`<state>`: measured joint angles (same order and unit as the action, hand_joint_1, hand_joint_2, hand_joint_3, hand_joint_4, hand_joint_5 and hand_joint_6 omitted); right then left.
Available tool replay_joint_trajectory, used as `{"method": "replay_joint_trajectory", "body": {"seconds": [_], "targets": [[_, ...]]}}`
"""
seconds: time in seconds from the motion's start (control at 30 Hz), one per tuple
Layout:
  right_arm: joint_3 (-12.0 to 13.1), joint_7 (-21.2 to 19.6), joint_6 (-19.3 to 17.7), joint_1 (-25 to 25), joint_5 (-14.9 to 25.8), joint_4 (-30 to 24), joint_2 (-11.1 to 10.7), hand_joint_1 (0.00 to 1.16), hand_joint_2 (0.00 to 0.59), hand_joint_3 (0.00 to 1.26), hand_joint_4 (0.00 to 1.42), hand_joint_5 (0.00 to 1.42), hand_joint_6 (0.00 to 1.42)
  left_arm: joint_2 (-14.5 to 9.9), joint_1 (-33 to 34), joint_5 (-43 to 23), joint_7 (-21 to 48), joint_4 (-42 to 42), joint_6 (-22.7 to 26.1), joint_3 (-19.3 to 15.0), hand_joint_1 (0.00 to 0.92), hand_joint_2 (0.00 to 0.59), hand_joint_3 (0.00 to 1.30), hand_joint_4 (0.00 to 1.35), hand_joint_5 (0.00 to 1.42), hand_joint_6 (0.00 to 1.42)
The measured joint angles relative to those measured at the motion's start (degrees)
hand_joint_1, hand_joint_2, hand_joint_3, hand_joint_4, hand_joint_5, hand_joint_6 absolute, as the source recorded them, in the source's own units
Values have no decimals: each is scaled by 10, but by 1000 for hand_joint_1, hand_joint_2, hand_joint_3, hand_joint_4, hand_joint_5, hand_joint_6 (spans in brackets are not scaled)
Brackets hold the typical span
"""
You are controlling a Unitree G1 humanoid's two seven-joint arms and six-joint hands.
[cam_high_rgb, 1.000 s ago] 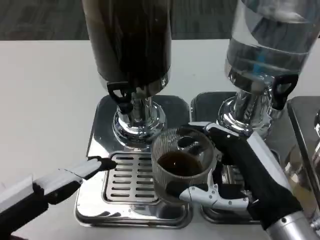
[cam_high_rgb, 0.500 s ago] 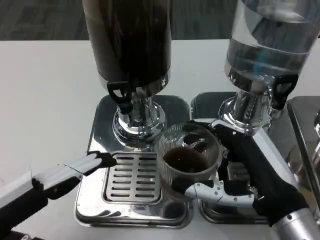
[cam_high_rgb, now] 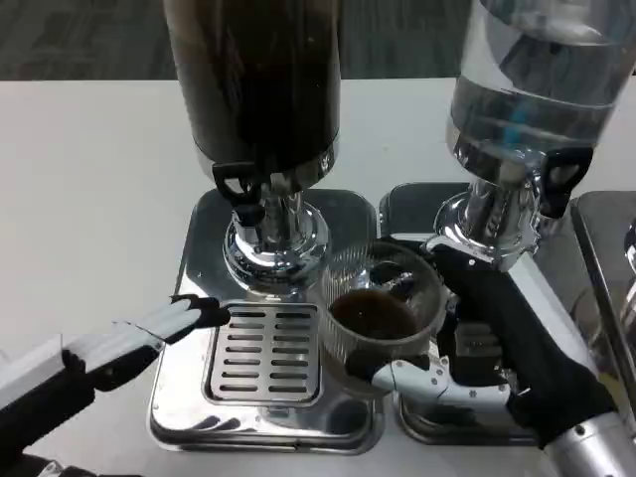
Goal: Grasp the cup under the faucet to collect the drink, then remove the cup.
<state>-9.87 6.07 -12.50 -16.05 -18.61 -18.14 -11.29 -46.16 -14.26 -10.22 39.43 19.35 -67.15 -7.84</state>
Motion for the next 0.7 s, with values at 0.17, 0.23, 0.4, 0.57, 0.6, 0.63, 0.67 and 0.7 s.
{"method": "replay_joint_trajectory", "body": {"seconds": [0.17, 0.23, 0.4, 0.57, 0.6, 0.63, 0.67, 0.7], "targets": [[-2, 0, 0, 0, 0, 3, 0, 849, 293, 533, 611, 854, 1167, 0, 3, 0, 0, 5, 0, 0, 0, 88, 76, 0, 0, 55], [-4, 0, 0, 0, 0, 4, 0, 849, 293, 533, 611, 854, 1167, 0, 5, 0, 0, 6, 0, 0, 0, 88, 76, 0, 0, 55], [-5, 0, 0, 0, 0, 4, 0, 842, 289, 533, 626, 860, 1167, 0, 5, 0, 0, 10, 0, 0, 0, 87, 76, 0, 0, 55], [-5, 0, 0, 3, 0, 4, 0, 839, 288, 537, 627, 861, 1167, 0, 5, 0, 0, 10, 0, 0, 0, 86, 76, 0, 0, 55], [-5, 0, 0, 4, 0, 4, 0, 839, 288, 538, 627, 861, 1167, 0, 5, 0, 0, 10, 0, 0, 0, 87, 76, 0, 0, 55], [-5, 0, 0, 4, 0, 4, 0, 839, 288, 538, 627, 861, 1167, 0, 5, 0, 0, 10, 0, 0, 0, 87, 76, 0, 0, 55], [-5, 0, 0, 4, 0, 4, 0, 838, 288, 539, 628, 861, 1167, 0, 5, 0, 0, 10, 0, 0, 0, 88, 76, 0, 0, 55], [-5, 0, 0, 4, 0, 4, 0, 838, 288, 539, 628, 861, 1167, 0, 5, 0, 0, 10, 0, 0, 0, 88, 76, 0, 0, 55]]}}
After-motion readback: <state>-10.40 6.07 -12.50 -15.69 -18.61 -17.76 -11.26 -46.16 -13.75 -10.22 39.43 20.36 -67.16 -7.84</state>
